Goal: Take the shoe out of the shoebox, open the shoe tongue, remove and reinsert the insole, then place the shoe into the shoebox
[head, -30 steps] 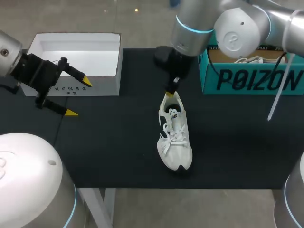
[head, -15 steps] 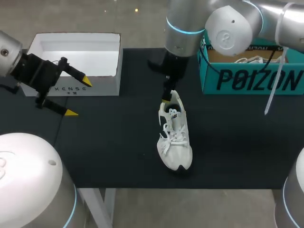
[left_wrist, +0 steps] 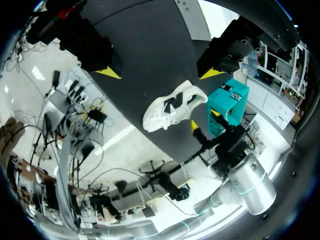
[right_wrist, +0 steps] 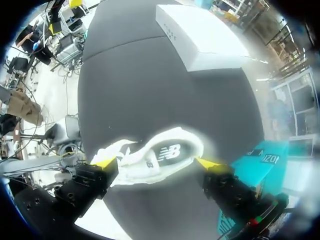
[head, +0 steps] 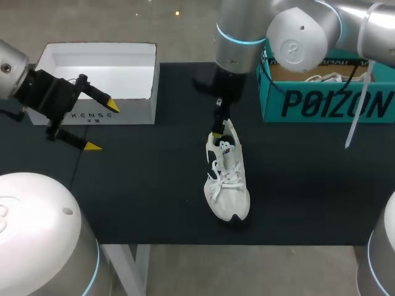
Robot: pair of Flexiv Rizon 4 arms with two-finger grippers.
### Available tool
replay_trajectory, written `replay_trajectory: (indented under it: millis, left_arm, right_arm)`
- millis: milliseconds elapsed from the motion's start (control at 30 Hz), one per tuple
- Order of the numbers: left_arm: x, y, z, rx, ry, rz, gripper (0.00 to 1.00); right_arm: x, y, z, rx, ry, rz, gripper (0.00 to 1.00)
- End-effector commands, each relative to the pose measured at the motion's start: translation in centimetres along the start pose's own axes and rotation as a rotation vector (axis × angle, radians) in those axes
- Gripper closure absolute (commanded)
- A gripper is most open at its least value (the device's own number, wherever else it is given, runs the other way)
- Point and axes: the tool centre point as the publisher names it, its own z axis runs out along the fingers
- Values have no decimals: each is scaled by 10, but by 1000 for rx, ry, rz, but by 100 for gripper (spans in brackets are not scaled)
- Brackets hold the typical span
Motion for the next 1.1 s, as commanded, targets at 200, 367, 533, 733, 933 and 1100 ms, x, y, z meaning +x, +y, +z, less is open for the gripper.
replay_trajectory:
  millis: [200, 367, 533, 733, 933, 1100]
  left_arm:
    - [0, -1, 0, -4, 3, 0, 0]
    - [0, -1, 0, -4, 3, 0, 0]
    - [0, -1, 0, -4, 3, 0, 0]
    - [0, -1, 0, -4, 3, 0, 0]
    - [0, -1, 0, -4, 3, 0, 0]
    - [0, -1, 0, -4, 3, 0, 0]
  right_arm:
    - [-29, 9, 22, 19, 5, -50, 0]
    - [-44, 7, 38, 4, 54, -48, 0]
    - [-54, 2, 52, 7, 85, -44, 0]
    - [-60, -2, 60, 11, 92, -45, 0]
    - [-61, 1, 63, 2, 98, -65, 0]
    - [-59, 7, 67, 5, 98, -88, 0]
